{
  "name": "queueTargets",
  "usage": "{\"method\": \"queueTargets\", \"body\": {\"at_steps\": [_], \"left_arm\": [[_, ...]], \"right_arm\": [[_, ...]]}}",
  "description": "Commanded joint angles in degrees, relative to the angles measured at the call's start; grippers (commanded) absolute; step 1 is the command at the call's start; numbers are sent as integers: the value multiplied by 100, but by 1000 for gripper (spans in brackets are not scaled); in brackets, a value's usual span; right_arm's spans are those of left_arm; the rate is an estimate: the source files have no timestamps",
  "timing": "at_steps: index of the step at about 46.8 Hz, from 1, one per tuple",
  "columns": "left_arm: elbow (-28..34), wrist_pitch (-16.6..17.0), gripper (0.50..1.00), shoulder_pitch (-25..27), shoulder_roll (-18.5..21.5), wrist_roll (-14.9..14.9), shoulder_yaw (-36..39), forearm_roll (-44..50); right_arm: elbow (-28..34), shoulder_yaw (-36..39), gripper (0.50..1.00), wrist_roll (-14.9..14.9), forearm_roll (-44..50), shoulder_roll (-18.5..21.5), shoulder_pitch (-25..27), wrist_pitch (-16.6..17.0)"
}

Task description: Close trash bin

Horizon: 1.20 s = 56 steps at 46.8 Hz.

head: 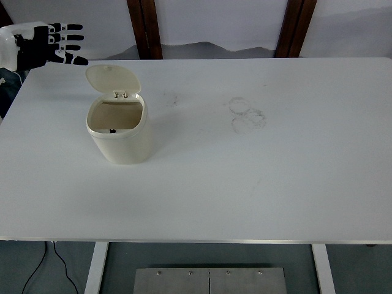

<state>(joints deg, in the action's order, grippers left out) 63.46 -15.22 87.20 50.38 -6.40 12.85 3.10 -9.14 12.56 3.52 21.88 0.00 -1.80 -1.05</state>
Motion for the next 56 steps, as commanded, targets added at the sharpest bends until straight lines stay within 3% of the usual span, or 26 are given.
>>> {"method": "queueTargets", "body": {"at_steps": [1, 9, 23, 32, 56], "left_arm": [[96, 1, 1000, 209, -29, -37, 348, -11], [167, -139, 1000, 491, -134, -46, 806, -20], [175, -332, 1000, 799, -327, -55, 894, -28], [184, -341, 1000, 966, -564, -151, 1272, -28], [650, -420, 1000, 1177, -635, -186, 1597, -28]], "right_arm": [[0, 1, 995, -1, 0, 0, -13, -1], [0, 1, 995, -1, 0, 0, -13, -1], [0, 1, 995, -1, 0, 0, -13, -1], [0, 1, 995, -1, 0, 0, -22, -1], [0, 1, 995, -1, 0, 0, -30, -1]]}}
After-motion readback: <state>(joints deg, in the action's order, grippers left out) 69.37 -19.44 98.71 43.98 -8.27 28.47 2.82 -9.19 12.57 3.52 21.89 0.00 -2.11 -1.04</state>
